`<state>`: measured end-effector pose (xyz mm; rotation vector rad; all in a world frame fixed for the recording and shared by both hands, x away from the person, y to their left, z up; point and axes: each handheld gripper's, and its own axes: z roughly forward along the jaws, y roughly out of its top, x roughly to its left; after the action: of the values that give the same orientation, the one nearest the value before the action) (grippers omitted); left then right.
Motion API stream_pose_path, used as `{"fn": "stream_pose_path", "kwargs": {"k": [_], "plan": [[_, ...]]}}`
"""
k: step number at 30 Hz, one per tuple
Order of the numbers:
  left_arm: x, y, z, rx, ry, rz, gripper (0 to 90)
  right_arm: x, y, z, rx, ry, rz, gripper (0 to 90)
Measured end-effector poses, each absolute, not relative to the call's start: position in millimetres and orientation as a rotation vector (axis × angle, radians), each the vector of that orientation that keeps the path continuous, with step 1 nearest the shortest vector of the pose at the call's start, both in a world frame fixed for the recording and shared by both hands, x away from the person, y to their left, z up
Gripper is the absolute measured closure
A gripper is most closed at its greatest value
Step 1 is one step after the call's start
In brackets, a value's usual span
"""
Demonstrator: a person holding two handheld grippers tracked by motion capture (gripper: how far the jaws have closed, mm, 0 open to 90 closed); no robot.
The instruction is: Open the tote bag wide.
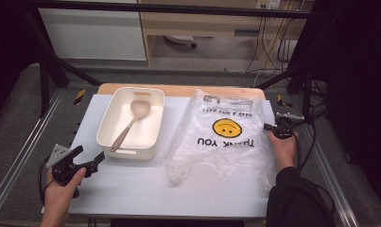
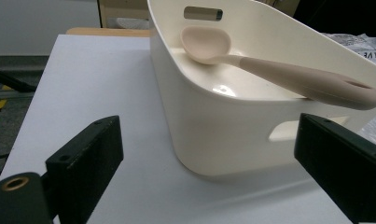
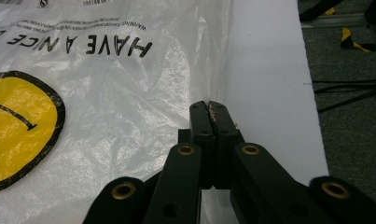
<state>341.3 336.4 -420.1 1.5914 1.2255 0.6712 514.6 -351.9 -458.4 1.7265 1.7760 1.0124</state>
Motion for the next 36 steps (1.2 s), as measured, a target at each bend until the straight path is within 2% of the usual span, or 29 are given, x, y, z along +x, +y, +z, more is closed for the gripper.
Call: {"fn": "stream_pose_path", "kwargs": {"k": [3, 4, 5, 6, 7, 8, 12, 14, 21, 30, 36], "plan": [[341.2, 337.0, -419.9, 1.589, 1.225, 0.673, 7.6, 513.6, -350.0, -460.2, 1.717, 1.783, 1.008, 90.0], [341.1, 337.0, -419.8, 1.585, 1.225, 0.674, 7.6, 512.7, -348.6, -459.7, 1.713, 1.792, 1.015, 86.1], [341.1, 337.0, -419.8, 1.585, 1.225, 0.674, 7.6, 512.7, -348.6, -459.7, 1.713, 1.792, 1.015, 86.1], [341.0, 337.4, -419.7, 1.585, 1.225, 0.674, 7.6, 510.4, -346.8, -457.2, 1.689, 1.804, 1.021, 69.3], [340.8, 337.8, -419.5, 1.583, 1.226, 0.677, 7.6, 510.4, -346.8, -457.2, 1.689, 1.804, 1.021, 69.3], [340.2, 338.4, -418.9, 1.575, 1.227, 0.68, 7.5, 506.9, -344.7, -451.5, 1.67, 1.811, 1.019, 54.2], [338.6, 339.0, -418.0, 1.573, 1.227, 0.693, 7.5, 496.4, -338.8, -437.1, 1.612, 1.831, 0.999, 31.8], [336.7, 339.1, -418.4, 1.576, 1.231, 0.698, 7.5, 489.4, -334.5, -428.5, 1.576, 1.845, 0.995, 25.3], [331.8, 339.0, -418.5, 1.575, 1.235, 0.706, 6.9, 457.4, -312.8, -411.3, 1.471, 1.91, 1.035, 13.1], [325.1, 336.1, -416.0, 1.599, 1.194, 0.703, 4.7, 416.0, -268.9, -410.8, 1.356, 2.02, 1.121, 7.0], [324.1, 336.7, -415.8, 1.589, 1.197, 0.692, 4.8, 400.5, -235.8, -412.0, 1.295, 2.103, 1.175, 6.7]]}}
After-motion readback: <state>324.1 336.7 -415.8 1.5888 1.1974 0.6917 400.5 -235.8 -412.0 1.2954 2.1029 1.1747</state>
